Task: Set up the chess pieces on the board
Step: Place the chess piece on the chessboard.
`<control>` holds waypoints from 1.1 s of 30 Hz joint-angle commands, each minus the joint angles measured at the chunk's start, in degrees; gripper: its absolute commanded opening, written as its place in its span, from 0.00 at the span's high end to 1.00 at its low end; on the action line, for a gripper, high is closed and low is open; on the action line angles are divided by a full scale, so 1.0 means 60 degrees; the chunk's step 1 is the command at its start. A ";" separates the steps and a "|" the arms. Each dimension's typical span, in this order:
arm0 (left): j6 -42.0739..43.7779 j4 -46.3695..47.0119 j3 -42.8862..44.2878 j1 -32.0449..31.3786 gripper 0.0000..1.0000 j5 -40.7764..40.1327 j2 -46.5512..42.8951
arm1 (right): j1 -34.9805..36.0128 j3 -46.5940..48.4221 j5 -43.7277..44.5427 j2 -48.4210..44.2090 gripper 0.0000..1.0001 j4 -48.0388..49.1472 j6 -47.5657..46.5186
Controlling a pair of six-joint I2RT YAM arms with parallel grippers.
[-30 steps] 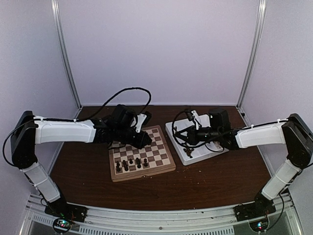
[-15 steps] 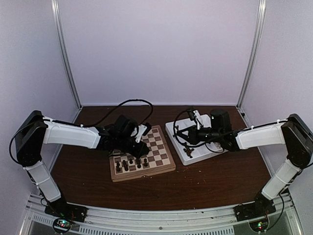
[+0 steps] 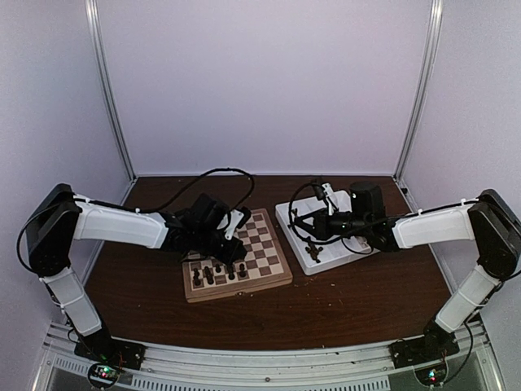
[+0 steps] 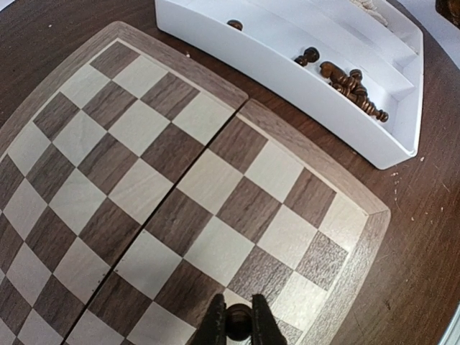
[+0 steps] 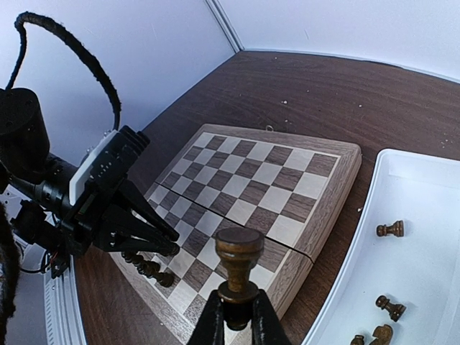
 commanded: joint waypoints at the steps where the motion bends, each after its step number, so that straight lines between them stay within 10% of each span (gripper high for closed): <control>1: 0.0057 0.0133 -0.0046 -0.0034 1.00 -0.0157 0.0150 | -0.0064 0.0030 0.0008 0.0058 1.00 0.0339 0.0054; 33: -0.0100 -0.0131 0.0159 -0.0026 1.00 0.0010 0.0565 | -0.0095 0.0133 -0.0156 0.0206 1.00 0.0298 0.0124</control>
